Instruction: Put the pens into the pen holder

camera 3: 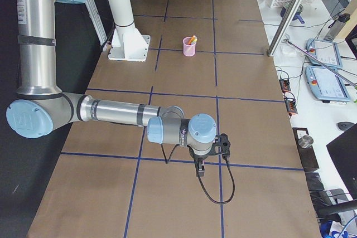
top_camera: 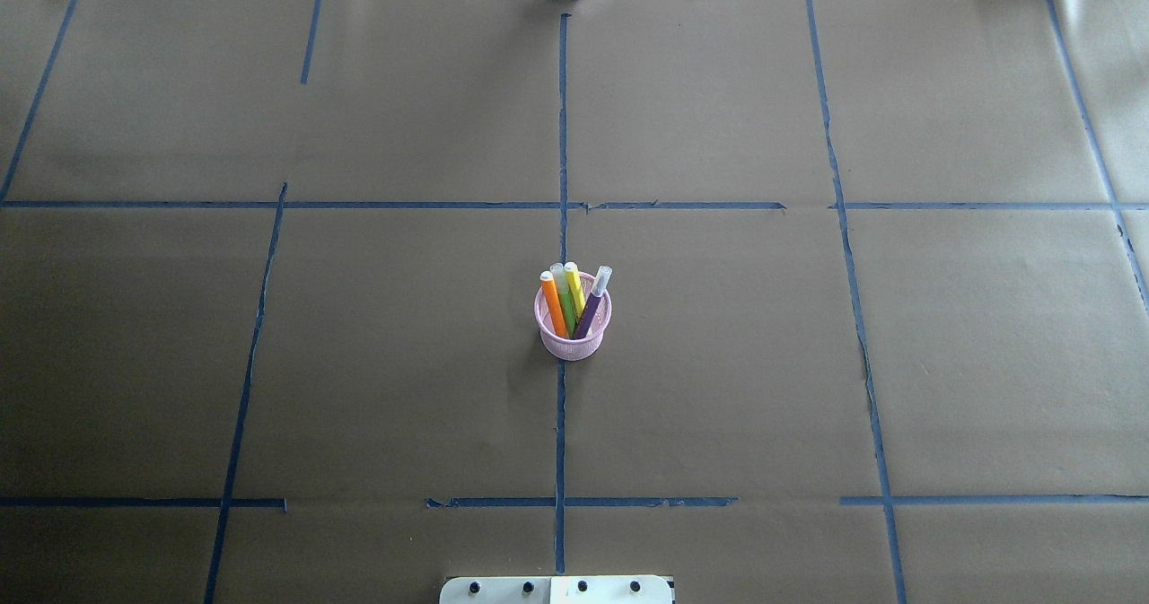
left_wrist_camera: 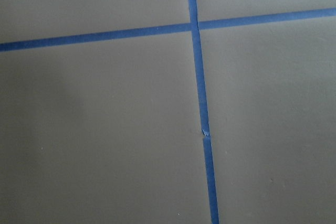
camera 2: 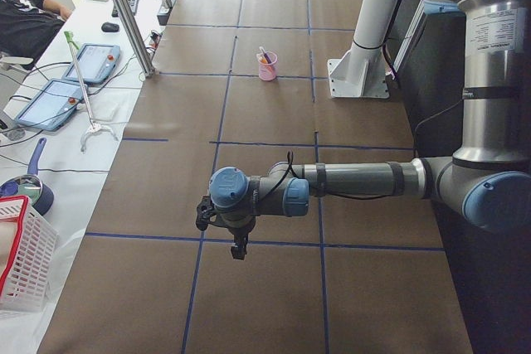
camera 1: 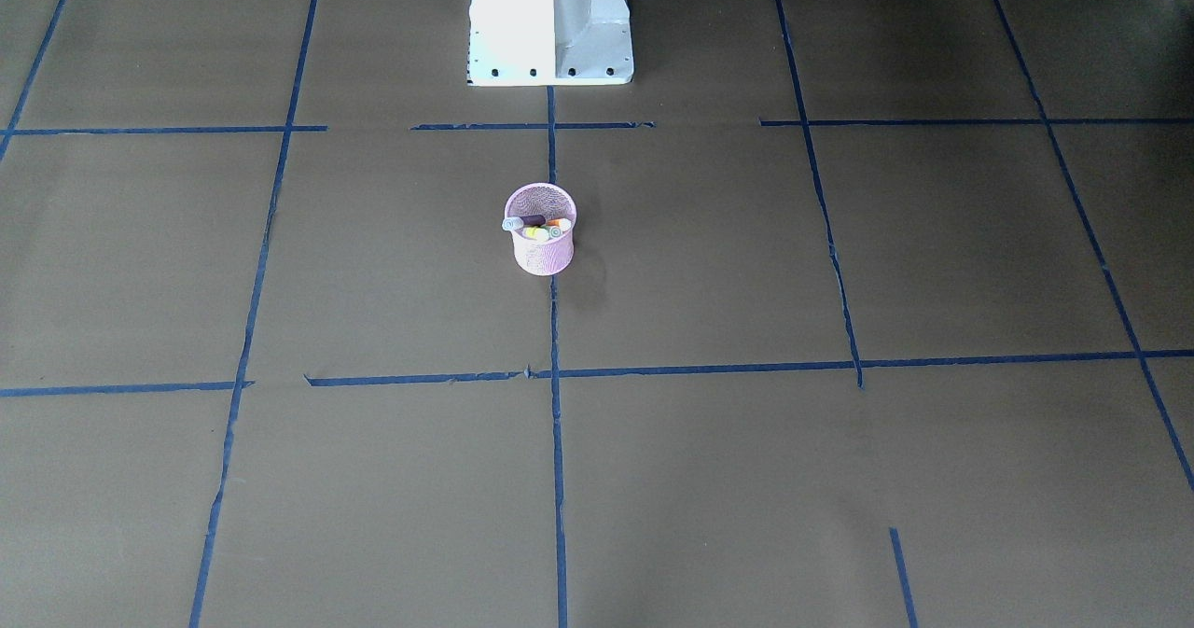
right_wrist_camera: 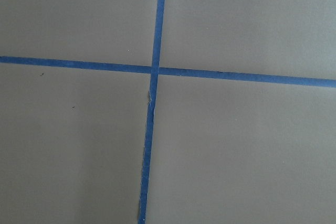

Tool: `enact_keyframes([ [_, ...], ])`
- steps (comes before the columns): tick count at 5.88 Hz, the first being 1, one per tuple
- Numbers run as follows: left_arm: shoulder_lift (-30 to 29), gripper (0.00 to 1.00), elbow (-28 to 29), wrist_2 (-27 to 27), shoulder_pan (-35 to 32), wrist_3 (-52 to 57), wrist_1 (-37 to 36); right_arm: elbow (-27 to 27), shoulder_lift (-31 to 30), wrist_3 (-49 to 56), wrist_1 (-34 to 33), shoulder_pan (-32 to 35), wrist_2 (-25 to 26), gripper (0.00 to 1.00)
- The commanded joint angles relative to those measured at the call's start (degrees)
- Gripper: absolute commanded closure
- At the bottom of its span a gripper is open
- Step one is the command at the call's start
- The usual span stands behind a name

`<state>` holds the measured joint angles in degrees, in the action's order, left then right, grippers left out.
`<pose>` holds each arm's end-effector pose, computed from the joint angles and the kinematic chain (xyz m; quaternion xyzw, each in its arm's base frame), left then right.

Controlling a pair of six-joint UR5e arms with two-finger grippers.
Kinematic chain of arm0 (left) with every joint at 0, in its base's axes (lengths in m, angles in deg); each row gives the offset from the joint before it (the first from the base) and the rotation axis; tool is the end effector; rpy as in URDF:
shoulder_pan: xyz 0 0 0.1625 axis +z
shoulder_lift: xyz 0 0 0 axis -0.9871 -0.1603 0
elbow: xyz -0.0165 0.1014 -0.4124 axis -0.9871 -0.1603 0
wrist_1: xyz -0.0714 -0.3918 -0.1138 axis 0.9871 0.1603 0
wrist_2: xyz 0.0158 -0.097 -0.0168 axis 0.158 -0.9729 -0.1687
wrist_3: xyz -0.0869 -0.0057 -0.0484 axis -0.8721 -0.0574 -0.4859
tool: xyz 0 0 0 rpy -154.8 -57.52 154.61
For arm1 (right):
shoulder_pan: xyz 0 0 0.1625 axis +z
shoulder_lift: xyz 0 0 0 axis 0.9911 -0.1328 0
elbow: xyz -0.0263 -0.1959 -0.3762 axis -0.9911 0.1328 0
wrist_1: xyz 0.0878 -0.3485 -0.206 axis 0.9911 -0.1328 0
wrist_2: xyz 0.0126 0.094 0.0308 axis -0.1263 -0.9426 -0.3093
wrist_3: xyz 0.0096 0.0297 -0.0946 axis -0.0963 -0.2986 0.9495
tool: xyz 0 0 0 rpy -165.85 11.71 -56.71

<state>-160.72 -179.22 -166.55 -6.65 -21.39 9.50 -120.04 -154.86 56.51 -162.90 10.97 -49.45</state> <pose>-0.0401 -0.4533 0.6769 0.0013 0.3989 0.0569 0.9152 0.0887 -0.4682 0.6769 0.0360 -0.3911 -0.0262 0.9193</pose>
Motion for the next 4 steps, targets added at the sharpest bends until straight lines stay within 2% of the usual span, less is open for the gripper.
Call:
enact_keyframes([
  [1, 0.0, 0.00, -0.5, 0.1, 0.0, 0.1, -0.9, 0.1, 0.3, 1.4, 0.0, 0.0, 1.8, 0.00],
  [4, 0.4, 0.00, -0.3, 2.6, 0.2, 0.0, -1.1, 0.1, -0.1, 2.0, 0.1, 0.0, 1.9, 0.00],
])
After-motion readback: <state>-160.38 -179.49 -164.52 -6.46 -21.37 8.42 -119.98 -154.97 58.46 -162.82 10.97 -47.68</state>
